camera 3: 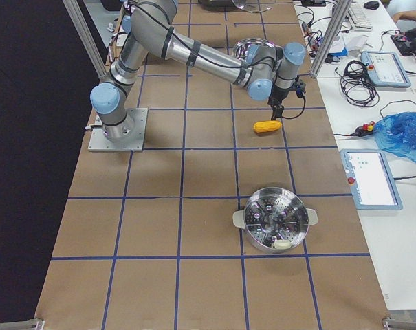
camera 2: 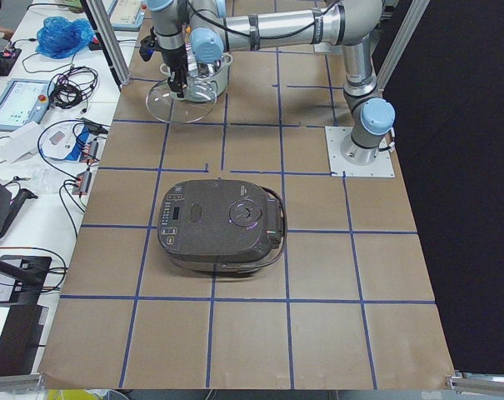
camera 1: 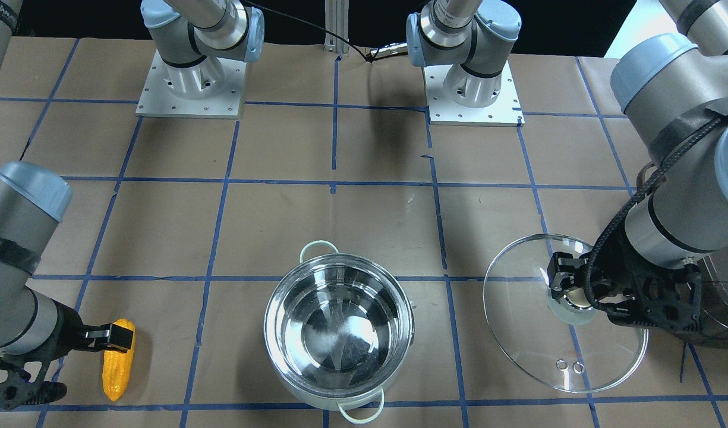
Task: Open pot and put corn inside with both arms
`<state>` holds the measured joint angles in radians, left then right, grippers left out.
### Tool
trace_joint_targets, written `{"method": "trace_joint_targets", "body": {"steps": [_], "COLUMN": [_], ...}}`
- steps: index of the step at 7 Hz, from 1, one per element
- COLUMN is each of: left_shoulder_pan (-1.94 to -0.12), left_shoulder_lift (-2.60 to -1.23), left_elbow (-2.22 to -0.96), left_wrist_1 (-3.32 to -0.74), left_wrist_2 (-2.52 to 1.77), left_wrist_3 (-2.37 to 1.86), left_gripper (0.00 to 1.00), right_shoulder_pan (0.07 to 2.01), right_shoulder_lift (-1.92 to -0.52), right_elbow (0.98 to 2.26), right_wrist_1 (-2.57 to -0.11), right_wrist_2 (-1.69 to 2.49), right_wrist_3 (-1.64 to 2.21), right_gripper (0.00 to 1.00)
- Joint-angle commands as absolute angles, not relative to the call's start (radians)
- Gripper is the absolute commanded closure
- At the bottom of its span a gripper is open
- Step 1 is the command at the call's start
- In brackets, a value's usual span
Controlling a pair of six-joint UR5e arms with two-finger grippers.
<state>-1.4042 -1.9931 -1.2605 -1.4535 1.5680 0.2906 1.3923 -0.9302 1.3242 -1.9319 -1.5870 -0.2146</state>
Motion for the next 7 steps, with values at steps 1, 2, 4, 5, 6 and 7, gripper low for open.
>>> {"method": "trace_joint_targets", "body": {"steps": [1,2,4,5,6,7], "left_shoulder_pan": [-1.373,-1.373,-1.371,-1.371,-1.371,-1.371], "left_shoulder_lift": [-2.020,-2.064,-2.100,-2.132,-2.166,-2.175], "left_elbow": [-1.465,-1.474,-1.476,-1.473,-1.473,-1.473], "left_wrist_1": [-1.146,-1.102,-1.106,-1.100,-1.059,-1.049], "left_wrist_2": [1.515,1.516,1.514,1.511,1.511,1.509], "left_wrist_3": [0.334,0.333,0.333,0.316,0.325,0.322], "left_gripper": [0.98,0.98,0.98,0.98,0.98,0.98], "right_shoulder_pan": [1.391,1.391,1.391,1.391,1.391,1.393], "right_shoulder_lift": [-0.876,-0.876,-0.876,-0.877,-0.887,-0.928], "right_elbow": [1.379,1.390,1.397,1.394,1.376,1.346], "right_wrist_1": [-2.020,-2.022,-2.020,-2.019,-2.011,-1.987], "right_wrist_2": [-1.586,-1.586,-1.586,-1.586,-1.588,-1.588], "right_wrist_3": [-0.216,-0.216,-0.215,-0.209,-0.201,-0.193], "right_gripper": [0.03,0.03,0.66,0.80,0.84,0.84]}}
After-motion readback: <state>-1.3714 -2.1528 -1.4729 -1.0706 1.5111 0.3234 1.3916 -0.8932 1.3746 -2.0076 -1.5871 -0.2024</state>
